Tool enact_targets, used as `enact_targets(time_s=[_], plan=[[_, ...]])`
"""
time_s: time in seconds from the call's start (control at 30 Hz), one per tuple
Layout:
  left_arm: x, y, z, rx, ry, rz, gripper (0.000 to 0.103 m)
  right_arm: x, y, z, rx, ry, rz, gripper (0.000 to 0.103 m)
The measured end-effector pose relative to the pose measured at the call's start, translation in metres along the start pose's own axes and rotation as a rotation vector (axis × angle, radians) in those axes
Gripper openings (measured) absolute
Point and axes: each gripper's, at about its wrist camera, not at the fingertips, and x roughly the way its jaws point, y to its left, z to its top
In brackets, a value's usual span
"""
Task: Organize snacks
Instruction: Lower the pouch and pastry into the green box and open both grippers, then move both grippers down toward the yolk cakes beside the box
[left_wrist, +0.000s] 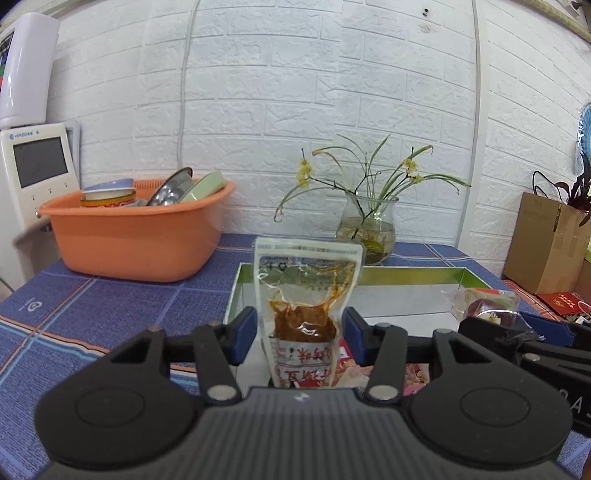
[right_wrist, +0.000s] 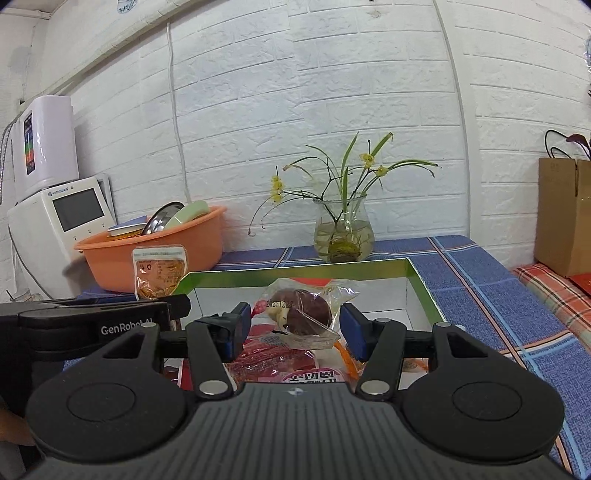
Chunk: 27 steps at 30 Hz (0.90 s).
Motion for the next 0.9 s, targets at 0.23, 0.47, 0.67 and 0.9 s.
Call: enact_targets(time_s=[0.23, 0.47, 0.67, 0.9], plan=[[-0.009, -0.005, 0.002, 0.031, -0.084, 0.019, 0.07, -0.005, -0.01, 0.002, 0.081, -0.027, 0.033, 0.103], [-0.006, -0.002, 0.005, 0.024, -0.049, 0.042, 0.076, -0.01, -0.012, 0.006, 0.085, -0.049, 0.018, 0.103], [-0.005, -0.002, 0.004, 0.032, -0.037, 0.055, 0.083, -0.011, -0.011, 0.007, 0.082, -0.04, 0.034, 0.103], [-0.017, -0.004, 0.008, 0.074, -0.061, 0.05, 0.092, -0.017, -0.014, 0.012, 0.1, -0.041, 0.051, 0.103]])
